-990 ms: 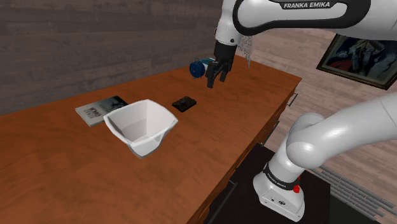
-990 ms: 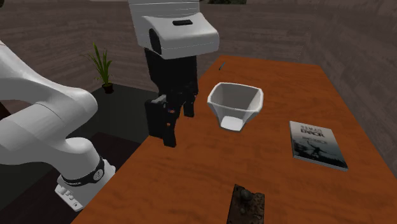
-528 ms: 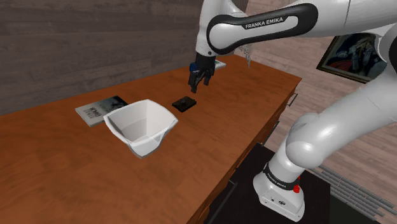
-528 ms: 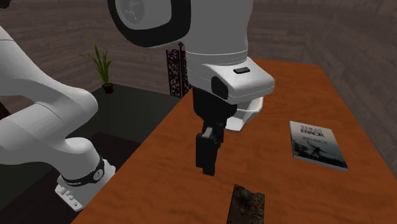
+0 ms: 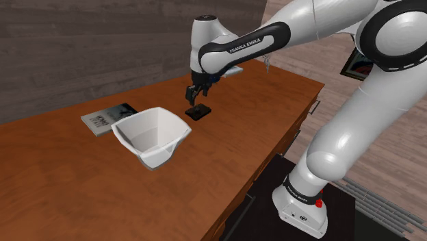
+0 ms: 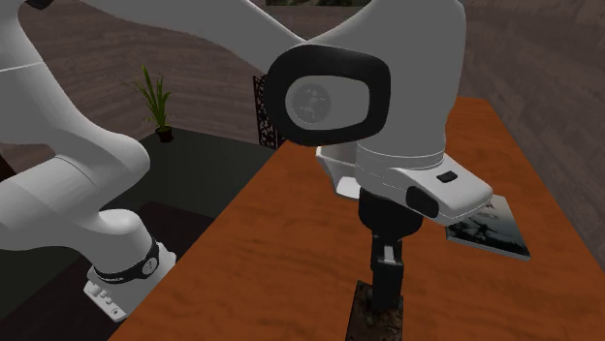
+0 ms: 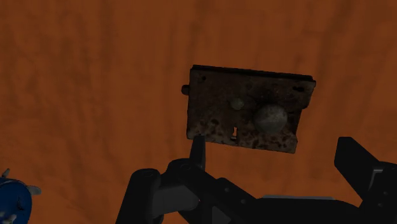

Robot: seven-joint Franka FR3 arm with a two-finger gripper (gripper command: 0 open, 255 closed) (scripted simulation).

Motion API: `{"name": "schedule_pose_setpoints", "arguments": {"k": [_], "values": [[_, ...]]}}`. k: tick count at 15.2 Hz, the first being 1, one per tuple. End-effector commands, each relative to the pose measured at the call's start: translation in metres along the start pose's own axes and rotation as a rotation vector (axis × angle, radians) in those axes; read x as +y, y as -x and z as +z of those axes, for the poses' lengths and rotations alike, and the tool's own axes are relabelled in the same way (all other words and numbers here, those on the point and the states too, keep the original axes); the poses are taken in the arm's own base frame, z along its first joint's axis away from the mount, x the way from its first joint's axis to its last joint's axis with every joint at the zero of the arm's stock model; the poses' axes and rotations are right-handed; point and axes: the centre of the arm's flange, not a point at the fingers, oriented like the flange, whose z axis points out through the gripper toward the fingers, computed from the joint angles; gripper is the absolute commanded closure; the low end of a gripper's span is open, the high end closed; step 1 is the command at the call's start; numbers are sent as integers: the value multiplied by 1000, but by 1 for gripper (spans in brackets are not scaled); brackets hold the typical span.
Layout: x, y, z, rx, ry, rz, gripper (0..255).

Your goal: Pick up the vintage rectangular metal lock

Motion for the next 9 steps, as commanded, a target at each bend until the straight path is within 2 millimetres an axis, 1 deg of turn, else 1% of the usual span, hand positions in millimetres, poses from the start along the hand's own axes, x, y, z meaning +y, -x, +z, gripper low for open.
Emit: {"name": "schedule_pose_setpoints", "arguments": {"k": [1,7,8,9], "values": [[-5,-9,10,6,10,-5,0],[-10,-6,41,6,10,-5,0],[-11,-5,49,6,10,-5,0],[-11,-5,49,6,10,-5,0]]}}
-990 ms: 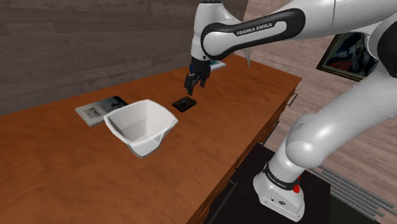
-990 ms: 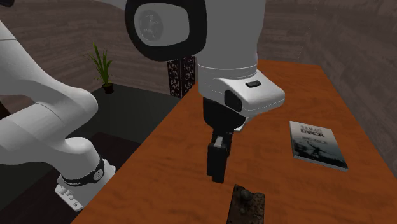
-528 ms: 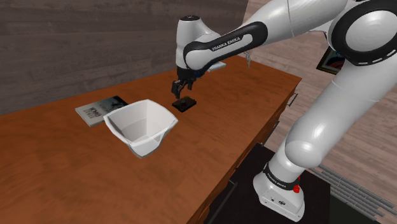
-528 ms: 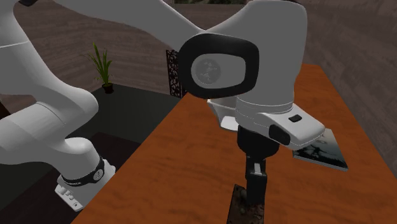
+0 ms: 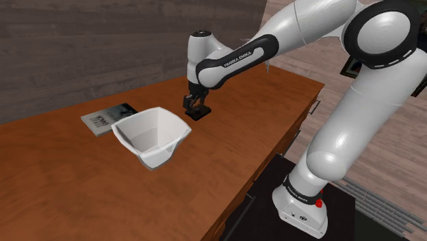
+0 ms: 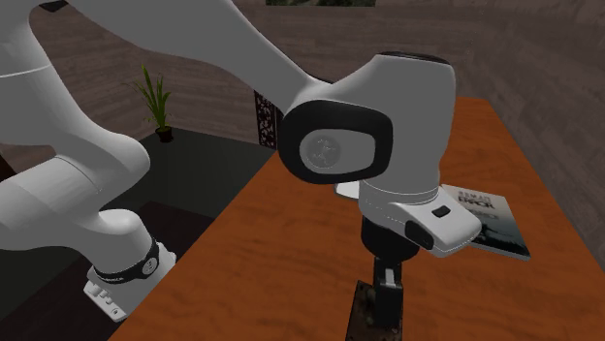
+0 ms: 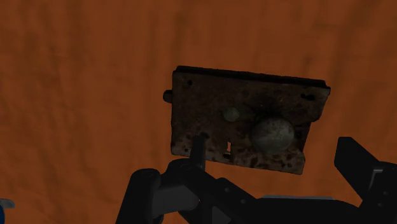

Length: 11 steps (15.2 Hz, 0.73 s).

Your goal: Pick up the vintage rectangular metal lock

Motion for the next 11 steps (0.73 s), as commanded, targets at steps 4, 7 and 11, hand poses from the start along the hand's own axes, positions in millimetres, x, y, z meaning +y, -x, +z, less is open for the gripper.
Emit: {"name": "schedule_pose_setpoints", "arguments": {"k": [4,7,11], "values": [[-1,0,3,1,0,0,255],[-1,0,3,1,0,0,255],[-1,0,3,1,0,0,255]]}}
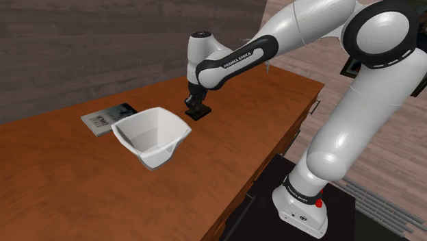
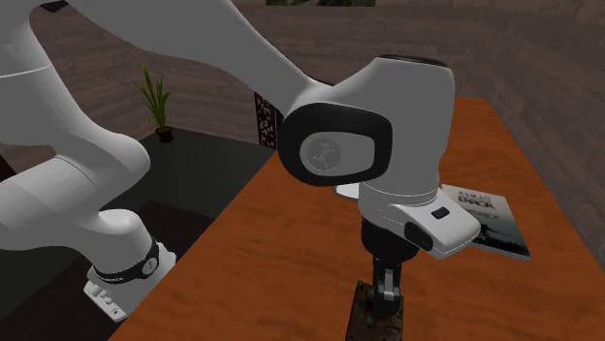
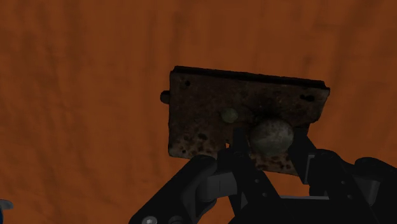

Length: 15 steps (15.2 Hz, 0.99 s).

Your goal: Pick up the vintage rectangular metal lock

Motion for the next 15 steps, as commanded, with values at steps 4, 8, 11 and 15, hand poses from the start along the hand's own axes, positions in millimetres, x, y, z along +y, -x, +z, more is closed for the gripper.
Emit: {"name": "schedule_pose_setpoints", "arguments": {"k": [4,8,11,15], "values": [[3,-2,-20,-1,0,0,255],[7,-4,-40,-1,0,0,255],[10,-6,-56,-1,0,0,255],[13,-8,-77,-1,0,0,255]]}}
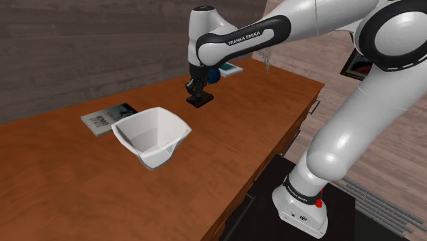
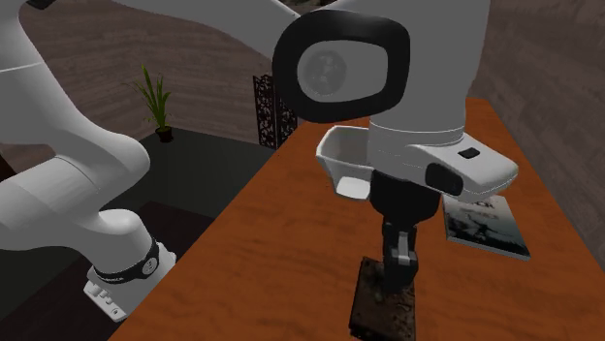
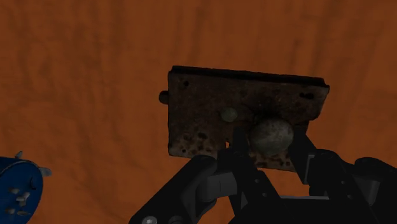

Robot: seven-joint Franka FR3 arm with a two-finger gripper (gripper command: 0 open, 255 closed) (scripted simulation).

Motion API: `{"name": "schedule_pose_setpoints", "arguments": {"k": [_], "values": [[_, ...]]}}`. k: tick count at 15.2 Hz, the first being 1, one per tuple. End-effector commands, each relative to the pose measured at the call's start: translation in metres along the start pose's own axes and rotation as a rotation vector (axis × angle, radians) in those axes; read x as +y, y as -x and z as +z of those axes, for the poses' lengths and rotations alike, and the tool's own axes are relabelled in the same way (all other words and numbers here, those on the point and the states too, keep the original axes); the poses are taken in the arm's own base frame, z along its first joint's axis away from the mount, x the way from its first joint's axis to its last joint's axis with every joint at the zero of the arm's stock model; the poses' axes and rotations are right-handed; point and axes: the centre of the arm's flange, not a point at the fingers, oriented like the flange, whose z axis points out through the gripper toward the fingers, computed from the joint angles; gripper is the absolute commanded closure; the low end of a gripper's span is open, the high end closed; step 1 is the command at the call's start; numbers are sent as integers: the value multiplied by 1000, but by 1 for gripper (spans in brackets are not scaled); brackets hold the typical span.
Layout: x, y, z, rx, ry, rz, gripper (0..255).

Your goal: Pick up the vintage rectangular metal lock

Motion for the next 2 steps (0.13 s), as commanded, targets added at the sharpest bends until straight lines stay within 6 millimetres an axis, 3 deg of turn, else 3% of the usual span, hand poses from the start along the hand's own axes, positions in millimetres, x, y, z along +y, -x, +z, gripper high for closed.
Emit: {"name": "schedule_pose_setpoints", "arguments": {"k": [1,2], "values": [[1,0,-6,0,0,0,255],[1,0,-6,0,0,0,255]]}}
